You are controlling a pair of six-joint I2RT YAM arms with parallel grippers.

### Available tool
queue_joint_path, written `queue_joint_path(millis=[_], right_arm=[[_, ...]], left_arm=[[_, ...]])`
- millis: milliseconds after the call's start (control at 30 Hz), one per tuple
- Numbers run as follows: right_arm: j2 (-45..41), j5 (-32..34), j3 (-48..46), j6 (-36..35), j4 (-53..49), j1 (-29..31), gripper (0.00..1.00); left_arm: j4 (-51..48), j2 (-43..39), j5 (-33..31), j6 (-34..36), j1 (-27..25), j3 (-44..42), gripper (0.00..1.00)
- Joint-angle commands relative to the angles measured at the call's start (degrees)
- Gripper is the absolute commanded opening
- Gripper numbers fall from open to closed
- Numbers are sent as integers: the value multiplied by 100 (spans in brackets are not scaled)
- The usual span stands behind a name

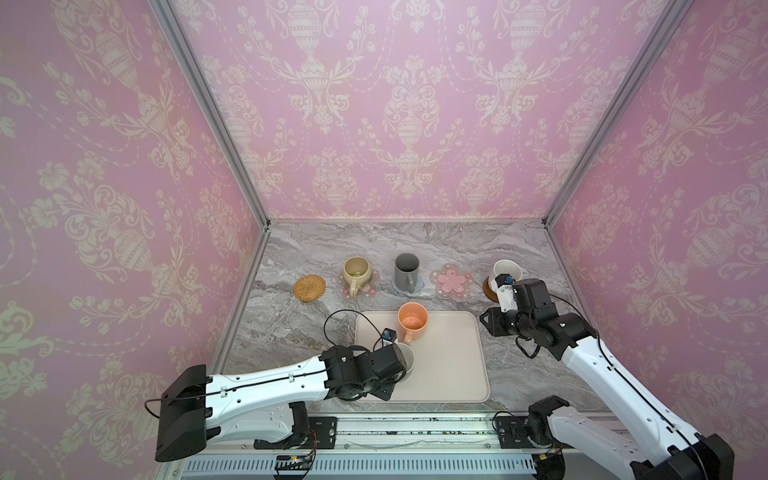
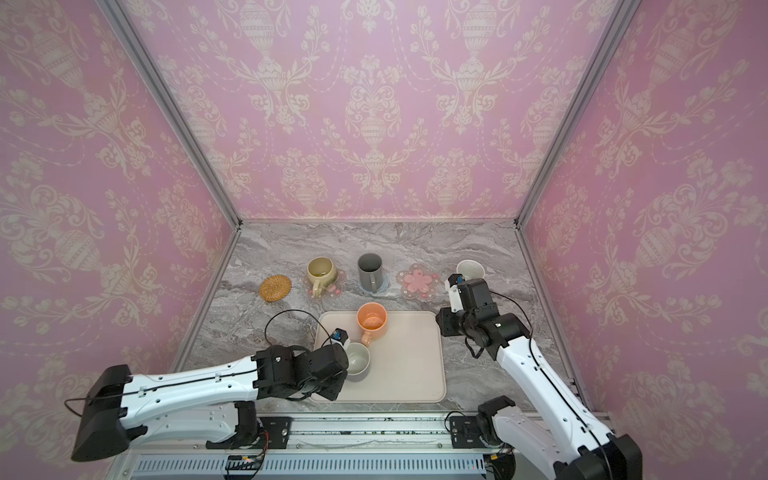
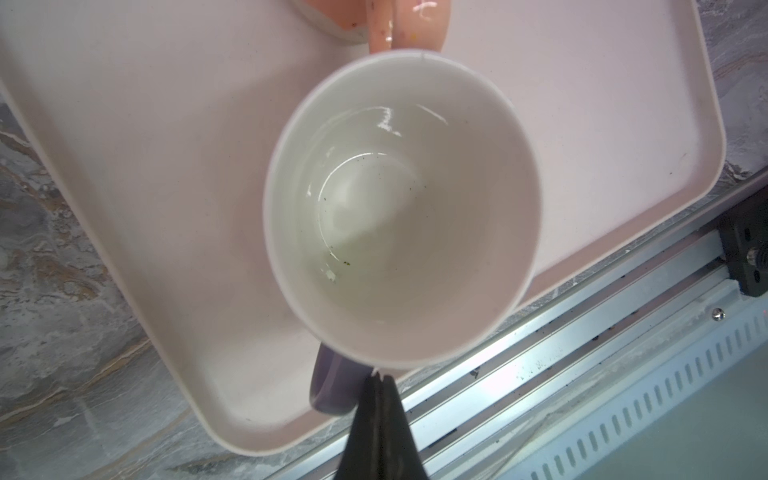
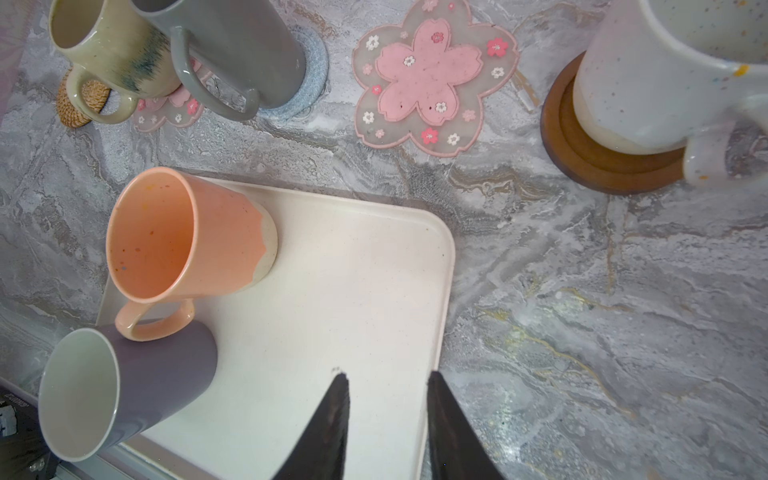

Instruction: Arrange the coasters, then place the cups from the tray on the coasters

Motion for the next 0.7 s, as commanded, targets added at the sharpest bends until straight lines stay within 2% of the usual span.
queue_joint_path(millis=[0,133,333,467,567,667], right_arm=[[-48,-68,-59,116,38,33,34],[-18,-61,-50,122,39,41,34],[25,-60,-28,106,30,40,34],[39,-35,-59,89,47,40,34],[60,-61,-102,104,95,43,34],[81,-96,-135,107,127,45,34]], left_arm=[[-459,-156,-319,-85,159,-203,0],[-739,-233,-439,-40,187,-144,0],[-1256,-157,-311,205,180,160,11],[-1575,-209,-402,436,180,294,25],[-1586,-238,-472,664,180,361,41],[-1454,-176,-465,925,180,344,45]])
